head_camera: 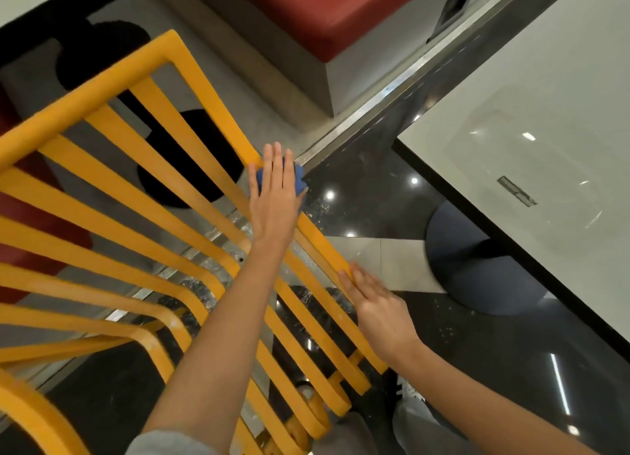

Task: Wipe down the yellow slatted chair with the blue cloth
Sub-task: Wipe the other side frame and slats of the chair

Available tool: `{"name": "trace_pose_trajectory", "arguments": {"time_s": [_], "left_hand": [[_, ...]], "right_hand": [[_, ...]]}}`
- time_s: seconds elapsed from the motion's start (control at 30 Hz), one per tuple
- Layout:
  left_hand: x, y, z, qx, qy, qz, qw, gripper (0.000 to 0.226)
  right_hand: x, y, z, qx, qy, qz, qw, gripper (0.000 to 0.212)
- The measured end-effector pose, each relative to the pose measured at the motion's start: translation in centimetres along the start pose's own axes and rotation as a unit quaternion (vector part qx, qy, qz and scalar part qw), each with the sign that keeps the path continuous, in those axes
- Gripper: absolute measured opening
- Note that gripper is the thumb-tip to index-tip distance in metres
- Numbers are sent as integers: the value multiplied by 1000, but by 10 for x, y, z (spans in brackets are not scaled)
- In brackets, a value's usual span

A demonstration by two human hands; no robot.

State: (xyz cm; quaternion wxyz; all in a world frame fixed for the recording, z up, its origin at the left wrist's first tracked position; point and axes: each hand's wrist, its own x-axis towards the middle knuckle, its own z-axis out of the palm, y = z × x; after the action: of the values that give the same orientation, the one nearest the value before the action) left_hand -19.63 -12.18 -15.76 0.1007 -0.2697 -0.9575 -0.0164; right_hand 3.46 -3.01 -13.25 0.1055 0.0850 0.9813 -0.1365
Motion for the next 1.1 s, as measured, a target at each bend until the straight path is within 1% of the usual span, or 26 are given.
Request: {"name": "trace_pose_trajectory", "arguments": {"time_s": [0.03, 0.07, 0.13, 0.17, 0.23, 0.3, 0.33, 0.37, 0.43, 0.47, 0.53, 0.6, 0.67, 0.7, 0.73, 0.83, 0.9, 0.93, 1.0, 1.07, 1.1], "left_hand": [[-4, 3, -3, -28, -7, -6, 1000, 70], [-15, 12, -4, -69, -26, 3, 997, 68], [-49, 36, -6, -182, -77, 55, 979, 64], [-65, 45, -8, -220, -100, 85, 967, 63], [-72, 41, -8, -240, -121, 149, 952, 62], [-46, 19, -6, -191, -115, 208, 952, 61], [-31, 7, -5, -155, -107, 211, 959, 59], [-19, -4, -6, -136, -98, 189, 968, 57], [-14, -8, -12, -143, -69, 110, 981, 55], [-24, 2, -15, -169, -63, 87, 980, 55], [-57, 32, -18, -249, -93, 103, 958, 52], [-83, 45, -18, -294, -128, 154, 935, 50], [-66, 32, -16, -274, -148, 204, 928, 55], [-51, 20, -16, -251, -145, 211, 933, 59], [-35, 8, -16, -230, -133, 200, 943, 59], [-10, -14, -21, -202, -73, 138, 967, 48], [-30, 5, -23, -235, -88, 90, 964, 48], [-46, 19, -23, -264, -109, 91, 954, 48], [-75, 38, -23, -311, -136, 146, 929, 47], [-71, 34, -19, -313, -148, 208, 915, 45], [-59, 26, -18, -299, -150, 226, 915, 46]], "right_hand": [[-5, -1, 4, -11, -3, -10, 1000, 99], [-9, -5, 7, -17, 1, -16, 1000, 100], [-14, -12, 11, -22, 5, -3, 1000, 93], [-16, -15, 12, -26, 0, 9, 1000, 88], [-19, -17, 15, -29, 1, 18, 999, 80], [-21, -16, 20, -37, 9, 9, 999, 75], [-21, -15, 22, -35, 13, 5, 999, 74], [-20, -14, 23, -27, 18, 5, 999, 75], [-18, -15, 26, -6, 20, 18, 1000, 82], [-17, -16, 26, 7, 21, 23, 999, 85], [-16, -16, 25, 41, 32, 32, 998, 92], [-20, -9, 26, 78, 45, 33, 995, 100], [-25, -1, 27, 93, 38, 22, 995, 108], [-27, 2, 28, 93, 32, 16, 995, 109], [-28, 4, 30, 93, 31, 13, 995, 109], [-26, 3, 36, 114, 40, 19, 992, 108], [-25, 4, 37, 116, 57, 16, 992, 106], [-26, 6, 36, 111, 60, 12, 992, 106], [-28, 10, 33, 102, 57, 8, 993, 108], [-29, 11, 34, 111, 66, 3, 992, 109], [-29, 11, 37, 119, 71, -1, 990, 107]]}}
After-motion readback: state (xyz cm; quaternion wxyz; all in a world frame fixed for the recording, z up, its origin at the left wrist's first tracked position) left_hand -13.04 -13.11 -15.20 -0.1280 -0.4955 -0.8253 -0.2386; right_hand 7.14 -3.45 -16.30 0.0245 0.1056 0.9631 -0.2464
